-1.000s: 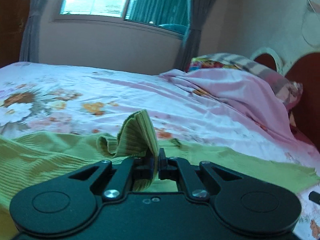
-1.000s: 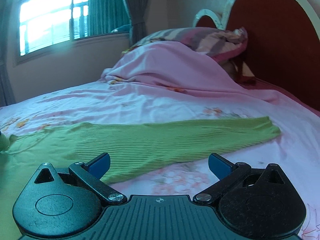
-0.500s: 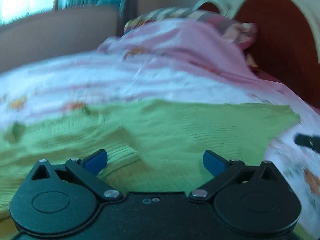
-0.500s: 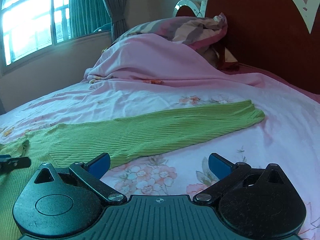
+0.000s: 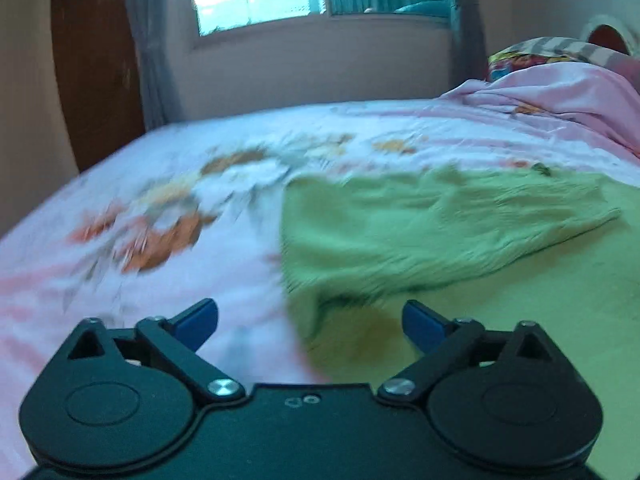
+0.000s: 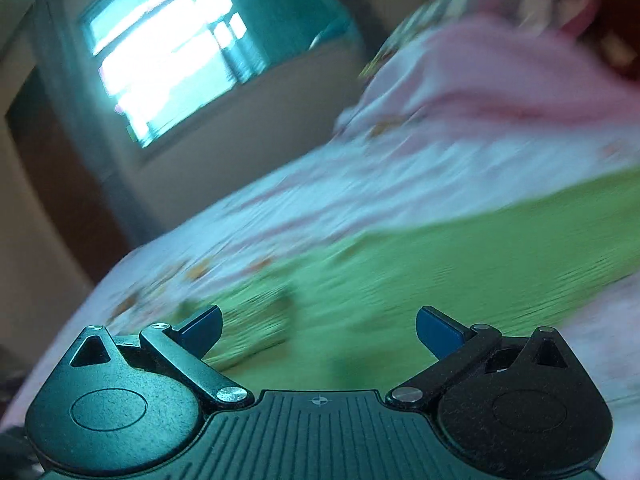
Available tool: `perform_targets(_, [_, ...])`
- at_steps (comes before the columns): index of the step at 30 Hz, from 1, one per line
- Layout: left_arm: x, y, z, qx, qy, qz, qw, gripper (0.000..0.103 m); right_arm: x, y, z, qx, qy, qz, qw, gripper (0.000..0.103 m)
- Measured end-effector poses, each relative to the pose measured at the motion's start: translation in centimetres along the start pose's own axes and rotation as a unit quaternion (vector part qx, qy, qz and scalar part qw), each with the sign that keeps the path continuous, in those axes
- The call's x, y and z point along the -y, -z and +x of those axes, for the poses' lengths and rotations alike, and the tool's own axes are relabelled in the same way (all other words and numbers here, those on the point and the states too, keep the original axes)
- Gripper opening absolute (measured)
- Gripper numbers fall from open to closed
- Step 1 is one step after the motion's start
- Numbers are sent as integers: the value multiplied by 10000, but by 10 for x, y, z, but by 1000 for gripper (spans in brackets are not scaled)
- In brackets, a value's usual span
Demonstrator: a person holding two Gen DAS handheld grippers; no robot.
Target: Fold small clothes
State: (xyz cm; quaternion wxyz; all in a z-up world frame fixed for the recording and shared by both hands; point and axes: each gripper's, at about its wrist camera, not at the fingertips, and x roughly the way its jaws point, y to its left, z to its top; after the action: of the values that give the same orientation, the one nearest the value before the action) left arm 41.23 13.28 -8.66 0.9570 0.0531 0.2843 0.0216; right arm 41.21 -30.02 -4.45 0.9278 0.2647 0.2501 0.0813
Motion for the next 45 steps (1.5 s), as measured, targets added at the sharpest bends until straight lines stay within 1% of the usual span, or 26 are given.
perform_targets(2, [-9, 6, 5, -17, 26, -229, 9997, 91, -11, 3, 28, -346, -163, 182, 9991, 54])
perform_targets(4, [-16, 4, 9, -63, 134, -397, 9991, 88, -16, 6, 50, -611, -172, 383, 9972, 54])
perform_targets(6, [-15, 1, 5, 153, 132, -349, 9992, 88, -20, 7, 63, -726, -229, 572, 9955, 54])
perform_targets(8, [-15, 0, 12, 43, 53, -264, 9996, 86, -26, 8, 72, -782, -236, 590, 9949, 54])
perform_targets(9, [-20, 1, 19, -78, 162, -383, 9991, 83, -27, 8, 76, -809, -242, 578, 9948, 54])
perform_targets(11, [-26, 7, 22, -132, 351, -602, 9975, 82, -31, 6, 87, -811, -126, 521, 9953, 53])
perform_targets(12, [-28, 8, 22, -126, 390, -667, 9969, 80, -31, 5, 90, -803, -98, 522, 9954, 38])
perform_targets(13, [-29, 9, 21, -130, 393, -676, 9969, 79, -32, 3, 93, -802, -22, 481, 9956, 28])
perform_targets(14, [-29, 9, 20, -130, 375, -680, 9969, 77, -33, 0, 95, -817, 74, 377, 9959, 3])
perform_targets(19, [-27, 10, 20, -123, 302, -606, 9976, 77, -25, -7, 76, -297, 250, 169, 9991, 3])
perform_targets(20, [-27, 10, 20, -132, 291, -596, 9977, 77, -21, -7, 78, -338, 276, 159, 9989, 3])
perform_targets(22, [-26, 10, 21, -157, 281, -583, 9978, 78, -15, -3, 95, -891, 255, 104, 9956, 3])
perform_targets(25, [-30, 9, 17, -213, 333, -608, 9974, 78, -17, 0, 92, -801, 179, -128, 9965, 3])
perform_targets(26, [-32, 10, 15, -252, 365, -601, 9972, 79, -17, -2, 91, -792, 282, -185, 9963, 3])
perform_targets(27, [-35, 12, 9, -347, 449, -586, 9967, 78, -16, -3, 87, -780, 429, -214, 9958, 6])
perform_targets(28, [-37, 13, 1, -389, 540, -551, 9963, 77, -15, -4, 81, -687, 541, -224, 9959, 13])
perform_targets(29, [-42, 14, -11, -236, 616, -621, 9959, 77, -12, -7, 71, -476, 632, -272, 9965, 26])
perform_targets(32, [-50, -1, -29, 408, 662, -829, 9935, 77, -20, -13, 52, 63, 365, -786, 9962, 28])
perform_targets(33, [-47, -12, -23, 566, 671, -861, 9924, 77, -26, -14, 53, 128, 279, -981, 9947, 29])
perform_targets(35, [-40, -30, -4, 753, 752, -886, 9904, 77, -40, -14, 65, 27, 204, -1254, 9919, 28])
perform_targets(39, [-16, -59, 53, 678, 1071, -752, 9891, 71, -56, -9, 99, -281, 177, -1584, 9868, 28])
perform_targets(40, [-8, -64, 70, 551, 1108, -661, 9901, 71, -56, -5, 110, -357, 229, -1615, 9860, 28])
perform_targets(41, [-2, -64, 85, 287, 1088, -576, 9920, 75, -54, -2, 120, -486, 341, -1659, 9844, 28])
perform_targets(42, [2, -65, 105, -184, 897, -462, 9947, 77, -50, 1, 131, -698, 512, -1702, 9816, 28])
perform_targets(43, [1, -63, 119, -350, 827, -514, 9946, 79, -42, 3, 134, -797, 530, -1639, 9818, 28])
perform_targets(45, [-5, -69, 118, -279, 727, -669, 9947, 79, -41, 3, 135, -764, 501, -1634, 9823, 28])
